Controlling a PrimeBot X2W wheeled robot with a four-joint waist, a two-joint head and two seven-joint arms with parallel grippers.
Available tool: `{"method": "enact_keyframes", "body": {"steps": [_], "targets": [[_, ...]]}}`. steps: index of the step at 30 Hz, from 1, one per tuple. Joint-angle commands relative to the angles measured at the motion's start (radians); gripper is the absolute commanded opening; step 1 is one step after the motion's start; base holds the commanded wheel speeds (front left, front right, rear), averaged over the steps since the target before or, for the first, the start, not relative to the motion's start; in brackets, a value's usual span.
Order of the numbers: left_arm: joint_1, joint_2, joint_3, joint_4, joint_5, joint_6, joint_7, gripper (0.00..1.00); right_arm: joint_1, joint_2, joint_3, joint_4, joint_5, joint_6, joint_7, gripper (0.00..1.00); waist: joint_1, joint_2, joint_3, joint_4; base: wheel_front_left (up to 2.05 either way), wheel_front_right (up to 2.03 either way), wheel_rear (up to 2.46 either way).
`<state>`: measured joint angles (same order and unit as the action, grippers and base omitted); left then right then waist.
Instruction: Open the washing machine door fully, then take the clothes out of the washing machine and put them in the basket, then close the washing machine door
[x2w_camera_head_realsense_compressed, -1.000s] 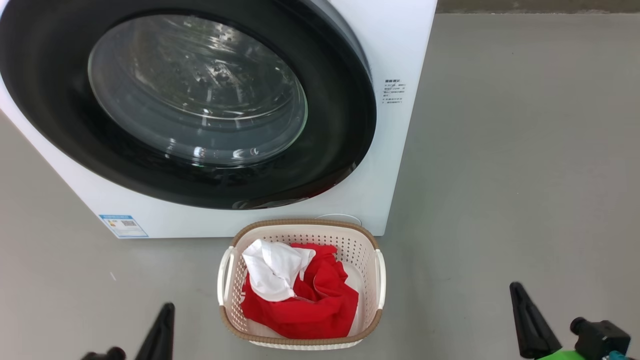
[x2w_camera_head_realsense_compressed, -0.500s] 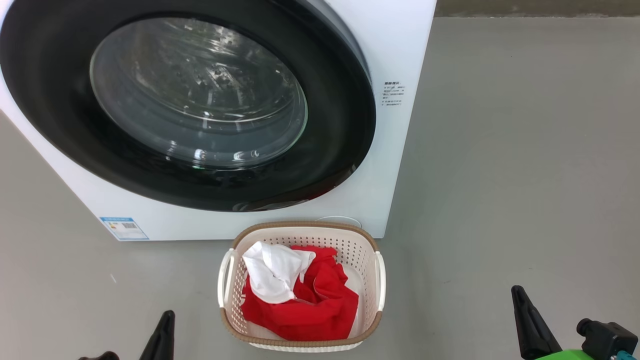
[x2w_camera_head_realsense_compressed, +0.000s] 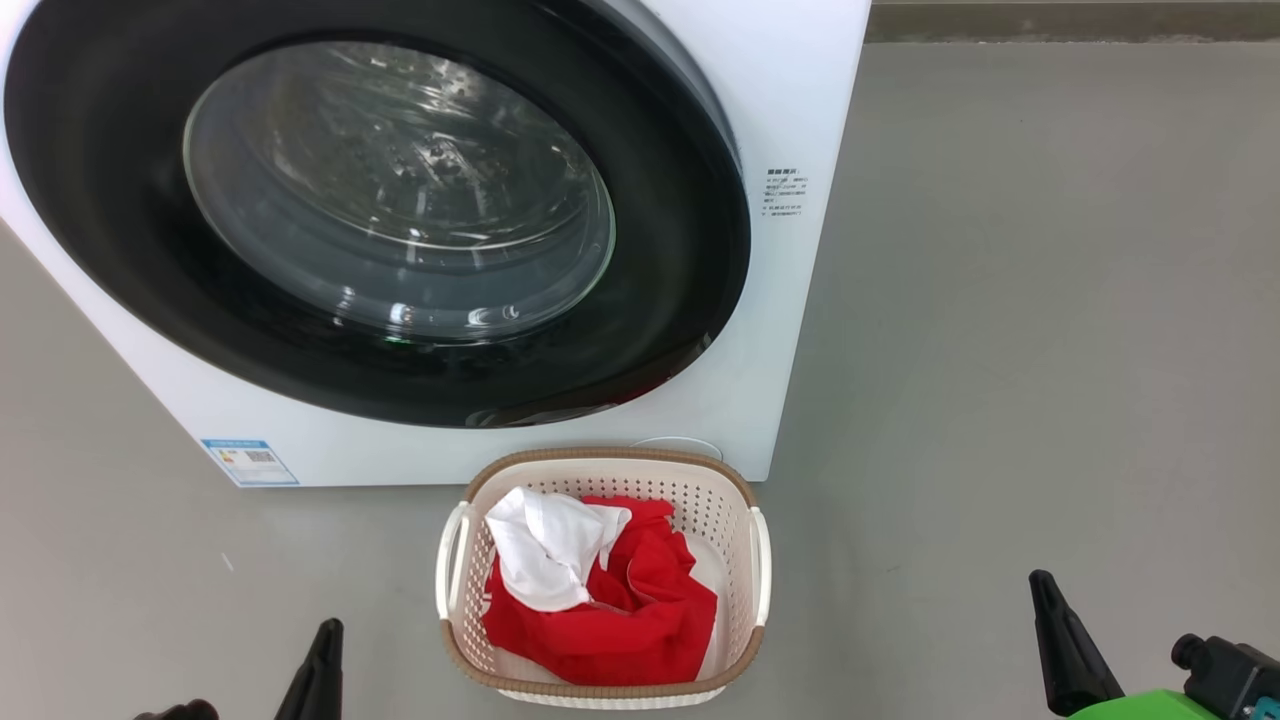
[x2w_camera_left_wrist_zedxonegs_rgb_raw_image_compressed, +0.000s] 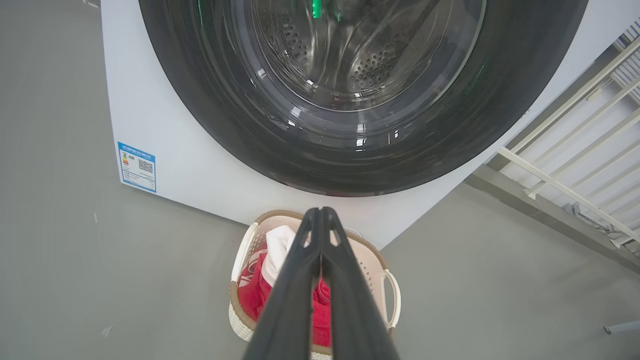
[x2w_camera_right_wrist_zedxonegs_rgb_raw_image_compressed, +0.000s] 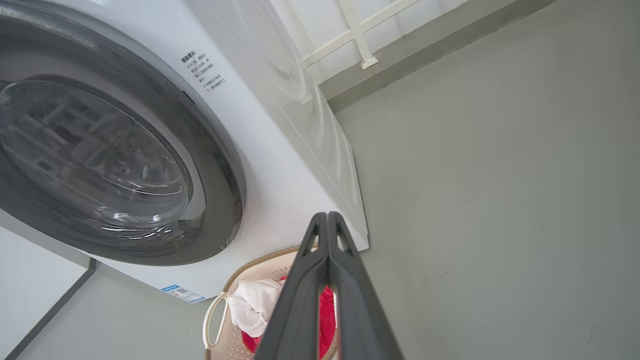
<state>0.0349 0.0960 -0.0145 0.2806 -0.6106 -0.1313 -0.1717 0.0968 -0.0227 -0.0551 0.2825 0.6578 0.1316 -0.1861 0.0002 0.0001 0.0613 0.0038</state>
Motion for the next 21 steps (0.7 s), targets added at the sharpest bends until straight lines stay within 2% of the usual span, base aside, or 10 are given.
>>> {"method": "enact_keyframes", "body": {"steps": [1, 21], "targets": [[-0.036, 0.008, 0.019, -0.023, -0.029, 0.000, 0.006, 0.00, -0.042, -0.018, 0.003, -0.025, 0.031, 0.000, 0.004, 0.00, -0.0001, -0.0001, -0.001, 0.000, 0.00, 0.00, 0.00], [-0.059, 0.000, 0.038, -0.026, -0.235, 0.000, 0.062, 0.00, -0.075, -0.027, 0.000, -0.028, 0.233, 0.000, 0.058, 0.00, -0.0001, -0.0001, -0.013, -0.001, 0.00, 0.00, 0.00]]}}
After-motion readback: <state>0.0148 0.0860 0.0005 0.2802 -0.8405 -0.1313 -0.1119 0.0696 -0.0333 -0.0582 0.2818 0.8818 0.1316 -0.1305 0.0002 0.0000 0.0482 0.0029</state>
